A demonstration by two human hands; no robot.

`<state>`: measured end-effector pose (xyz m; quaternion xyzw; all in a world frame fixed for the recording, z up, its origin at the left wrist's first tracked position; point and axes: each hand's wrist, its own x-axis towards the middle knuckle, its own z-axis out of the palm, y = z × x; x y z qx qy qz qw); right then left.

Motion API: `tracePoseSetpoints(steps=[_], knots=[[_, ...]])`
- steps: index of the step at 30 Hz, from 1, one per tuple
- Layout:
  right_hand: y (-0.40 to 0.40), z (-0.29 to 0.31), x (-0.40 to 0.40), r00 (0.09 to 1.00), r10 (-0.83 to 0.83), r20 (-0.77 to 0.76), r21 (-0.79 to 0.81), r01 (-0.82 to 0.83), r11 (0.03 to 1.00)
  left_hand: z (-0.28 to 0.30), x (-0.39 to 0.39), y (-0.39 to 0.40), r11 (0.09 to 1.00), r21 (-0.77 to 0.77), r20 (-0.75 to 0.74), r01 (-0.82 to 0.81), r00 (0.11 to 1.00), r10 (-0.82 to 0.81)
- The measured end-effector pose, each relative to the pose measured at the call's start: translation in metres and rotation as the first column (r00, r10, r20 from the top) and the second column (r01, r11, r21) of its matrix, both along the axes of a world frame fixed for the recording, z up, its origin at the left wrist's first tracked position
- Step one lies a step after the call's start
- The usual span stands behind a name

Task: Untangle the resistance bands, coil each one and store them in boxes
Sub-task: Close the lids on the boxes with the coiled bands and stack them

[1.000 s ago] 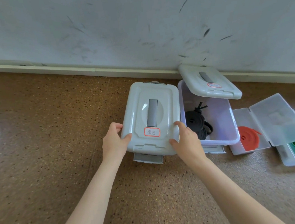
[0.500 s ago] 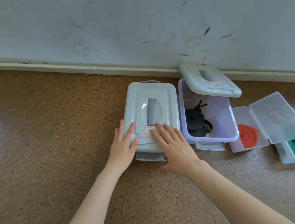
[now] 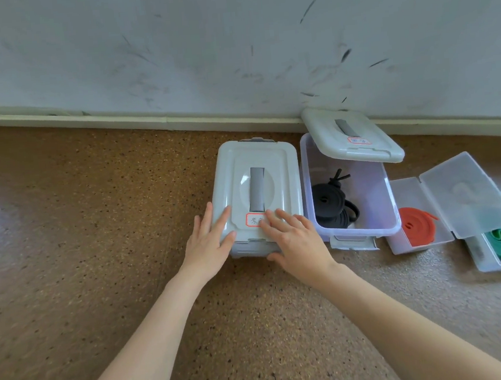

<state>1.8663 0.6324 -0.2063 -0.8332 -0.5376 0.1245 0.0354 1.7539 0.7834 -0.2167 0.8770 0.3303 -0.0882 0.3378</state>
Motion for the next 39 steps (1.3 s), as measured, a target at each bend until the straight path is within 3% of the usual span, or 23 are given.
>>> tracePoseSetpoints(steps=[4, 7, 11, 14, 16, 19, 24, 28, 32, 34, 39], knots=[[0.006, 0.010, 0.010, 0.993, -0.022, -0.116, 0.027, 0.025, 0.999, 0.017, 0.011, 0.004, 0.985, 0.160, 0.101, -0.057, 0.994, 0.041], [0.025, 0.021, 0.047, 0.965, -0.119, -0.235, 0.119, 0.150, 0.981, 0.019, 0.037, 0.015, 0.963, 0.269, 0.180, -0.011, 0.983, -0.039], [0.071, 0.025, 0.105, 0.935, -0.232, -0.269, 0.180, 0.286, 0.941, 0.004, 0.076, 0.019, 0.922, 0.342, 0.041, 0.183, 0.977, -0.209], [0.108, 0.016, 0.138, 0.906, -0.296, -0.303, 0.122, 0.345, 0.931, -0.014, 0.087, 0.017, 0.810, 0.549, -0.042, 0.207, 0.974, -0.221], [0.123, 0.010, 0.156, 0.849, -0.382, -0.366, 0.036, 0.423, 0.905, -0.020, 0.085, 0.016, 0.766, 0.616, -0.023, 0.182, 0.977, -0.213], [0.132, 0.005, 0.174, 0.744, -0.456, -0.489, -0.053, 0.496, 0.866, -0.024, 0.085, 0.020, 0.770, 0.615, -0.004, 0.170, 0.977, -0.212], [0.133, -0.002, 0.178, 0.615, -0.439, -0.655, -0.009, 0.575, 0.818, -0.024, 0.086, 0.015, 0.766, 0.623, 0.001, 0.161, 0.978, -0.207], [0.133, -0.007, 0.173, 0.683, -0.407, -0.606, 0.107, 0.578, 0.809, -0.025, 0.087, 0.016, 0.764, 0.627, 0.006, 0.152, 0.980, -0.200], [0.134, -0.002, 0.157, 0.854, -0.414, -0.314, 0.207, 0.488, 0.848, -0.026, 0.087, 0.016, 0.758, 0.628, -0.024, 0.176, 0.978, -0.207], [0.120, -0.001, 0.134, 0.893, -0.402, -0.204, 0.259, 0.445, 0.857, -0.024, 0.088, 0.016, 0.772, 0.608, -0.042, 0.188, 0.978, -0.204], [0.032, 0.005, 0.067, 0.849, -0.416, -0.325, 0.424, 0.524, 0.738, -0.010, 0.094, 0.002, 0.847, 0.514, 0.033, 0.138, 0.983, -0.180]])
